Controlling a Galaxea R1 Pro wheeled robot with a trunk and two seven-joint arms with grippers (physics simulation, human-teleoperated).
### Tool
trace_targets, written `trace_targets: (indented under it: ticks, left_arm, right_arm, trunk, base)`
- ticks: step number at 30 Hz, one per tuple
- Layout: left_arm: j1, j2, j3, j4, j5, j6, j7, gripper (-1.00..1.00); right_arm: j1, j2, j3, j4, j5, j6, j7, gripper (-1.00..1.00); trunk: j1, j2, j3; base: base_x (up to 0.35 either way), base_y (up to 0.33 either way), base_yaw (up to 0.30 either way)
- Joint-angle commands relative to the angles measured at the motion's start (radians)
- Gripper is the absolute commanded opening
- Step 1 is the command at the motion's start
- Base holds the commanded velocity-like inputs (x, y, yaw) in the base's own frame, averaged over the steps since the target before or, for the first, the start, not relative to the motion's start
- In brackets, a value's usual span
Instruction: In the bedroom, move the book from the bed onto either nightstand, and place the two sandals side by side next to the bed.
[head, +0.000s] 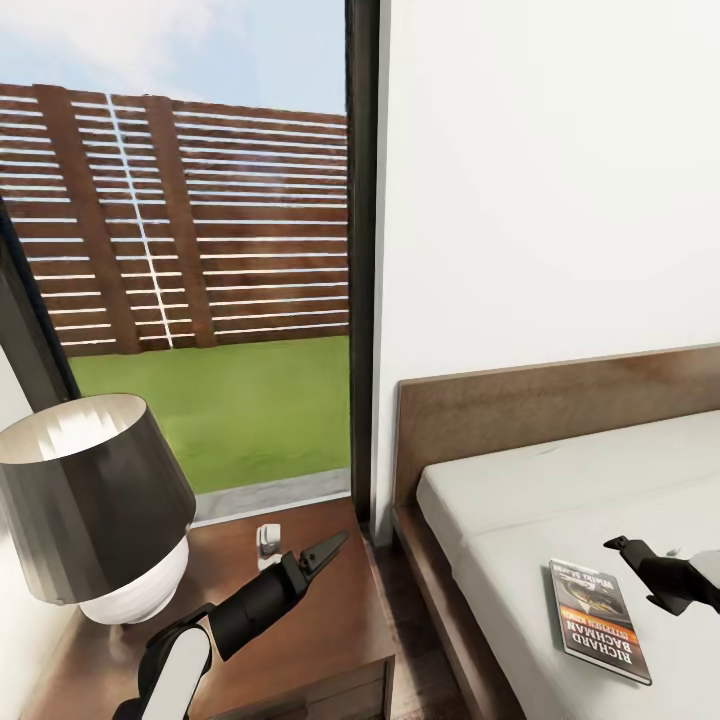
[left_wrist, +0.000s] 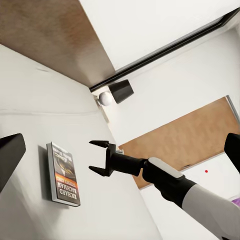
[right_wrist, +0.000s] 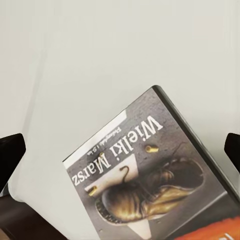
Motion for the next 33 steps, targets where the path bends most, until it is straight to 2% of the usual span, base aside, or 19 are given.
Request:
trace_targets:
  ticks: [1, 13, 33]
  left_arm:
    - [-0.001, 0.000, 0.001, 0.000, 0.004, 0.006, 0.000, 1.00]
    - [-0.001, 0.000, -0.001, 0.000, 0.004, 0.007, 0.000, 1.00]
    - [-0.001, 0.001, -0.003, 0.001, 0.004, 0.006, 0.000, 1.00]
  right_arm:
    - [0.000, 0.000, -0.003, -0.001, -0.001, 0.004, -0.001, 1.00]
    - [0.000, 0.000, -0.002, 0.000, -0.003, 0.004, -0.001, 1.00]
    - [0.000, 0.001, -0.002, -0.001, -0.006, 0.005, -0.001, 1.00]
  trunk:
    - [0.000, 0.000, -0.001]
    - [0.000, 0.000, -0.001]
    - [0.077, -0.140, -0.064]
  base:
    - [0.000, 0.000, 0.000]
    - [0.000, 0.000, 0.000]
    - [0.000, 0.000, 0.000]
